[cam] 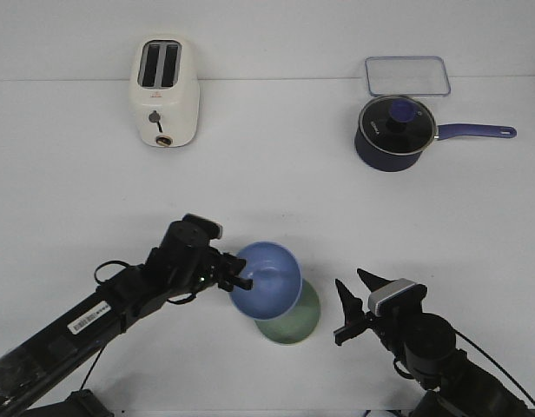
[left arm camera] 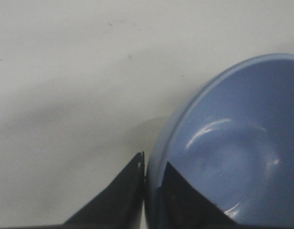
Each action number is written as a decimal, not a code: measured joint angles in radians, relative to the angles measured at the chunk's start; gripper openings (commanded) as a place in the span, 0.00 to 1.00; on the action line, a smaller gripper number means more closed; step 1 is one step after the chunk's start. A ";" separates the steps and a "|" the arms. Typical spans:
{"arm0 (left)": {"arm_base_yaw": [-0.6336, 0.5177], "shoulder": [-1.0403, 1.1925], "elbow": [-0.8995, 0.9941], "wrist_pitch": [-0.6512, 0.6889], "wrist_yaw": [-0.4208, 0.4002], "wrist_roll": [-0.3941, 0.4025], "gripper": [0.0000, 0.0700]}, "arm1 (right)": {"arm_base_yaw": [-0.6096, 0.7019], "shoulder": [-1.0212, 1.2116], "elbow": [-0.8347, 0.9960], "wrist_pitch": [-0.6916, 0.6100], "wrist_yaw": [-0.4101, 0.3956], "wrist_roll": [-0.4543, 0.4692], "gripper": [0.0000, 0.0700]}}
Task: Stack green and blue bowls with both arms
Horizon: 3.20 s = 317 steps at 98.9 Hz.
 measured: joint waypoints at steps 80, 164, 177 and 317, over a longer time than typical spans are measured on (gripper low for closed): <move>-0.062 -0.022 0.001 0.047 -0.127 -0.005 0.49 | 0.000 0.000 0.000 0.000 0.000 -0.008 0.46; 0.052 -0.721 -0.423 0.003 -0.426 0.054 0.02 | 0.000 0.000 0.000 0.000 0.000 -0.056 0.02; 0.052 -0.739 -0.423 0.003 -0.426 0.054 0.02 | 0.000 0.000 0.000 0.013 0.000 -0.056 0.02; 0.653 -1.284 -0.971 0.340 -0.387 0.369 0.02 | 0.000 0.000 0.000 0.038 -0.001 -0.056 0.02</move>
